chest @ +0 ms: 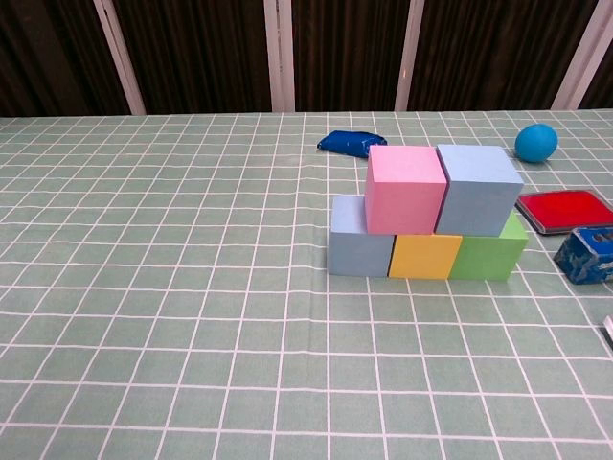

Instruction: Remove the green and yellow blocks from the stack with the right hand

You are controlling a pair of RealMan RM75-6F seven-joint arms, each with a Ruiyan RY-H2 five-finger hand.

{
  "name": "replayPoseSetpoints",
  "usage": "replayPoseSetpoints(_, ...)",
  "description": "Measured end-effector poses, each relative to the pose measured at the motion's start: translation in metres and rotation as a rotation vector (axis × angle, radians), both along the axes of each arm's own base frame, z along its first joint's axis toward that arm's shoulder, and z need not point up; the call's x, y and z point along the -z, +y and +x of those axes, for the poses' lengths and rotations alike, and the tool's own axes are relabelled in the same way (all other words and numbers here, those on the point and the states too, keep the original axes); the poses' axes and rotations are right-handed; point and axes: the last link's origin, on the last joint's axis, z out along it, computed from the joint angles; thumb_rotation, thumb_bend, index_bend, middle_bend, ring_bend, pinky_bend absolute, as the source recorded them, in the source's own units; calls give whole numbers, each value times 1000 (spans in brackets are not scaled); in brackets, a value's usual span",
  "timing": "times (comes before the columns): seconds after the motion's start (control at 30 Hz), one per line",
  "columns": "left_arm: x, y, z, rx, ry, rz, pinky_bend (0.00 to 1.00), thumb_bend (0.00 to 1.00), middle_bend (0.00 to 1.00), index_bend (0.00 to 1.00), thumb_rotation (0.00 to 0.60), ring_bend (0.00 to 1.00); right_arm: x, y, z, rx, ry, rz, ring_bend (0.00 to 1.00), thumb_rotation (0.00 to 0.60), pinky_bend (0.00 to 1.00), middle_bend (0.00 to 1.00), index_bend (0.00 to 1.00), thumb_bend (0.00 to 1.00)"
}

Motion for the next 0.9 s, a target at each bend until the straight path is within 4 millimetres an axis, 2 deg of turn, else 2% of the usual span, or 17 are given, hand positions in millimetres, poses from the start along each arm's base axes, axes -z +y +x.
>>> replayPoseSetpoints(0.6, -2, -2, 2, 25, 2, 8, 0, 256, 0, 106, 600, 0, 0, 3, 0, 5, -45, -1, 5, 600, 0, 44, 87, 119)
replayPoseSetpoints(0.9, 0, -7, 3, 31, 11, 12, 0, 256, 0, 85, 600, 0, 3, 1, -1, 21, -99, 53, 0, 600, 0, 41, 88, 119)
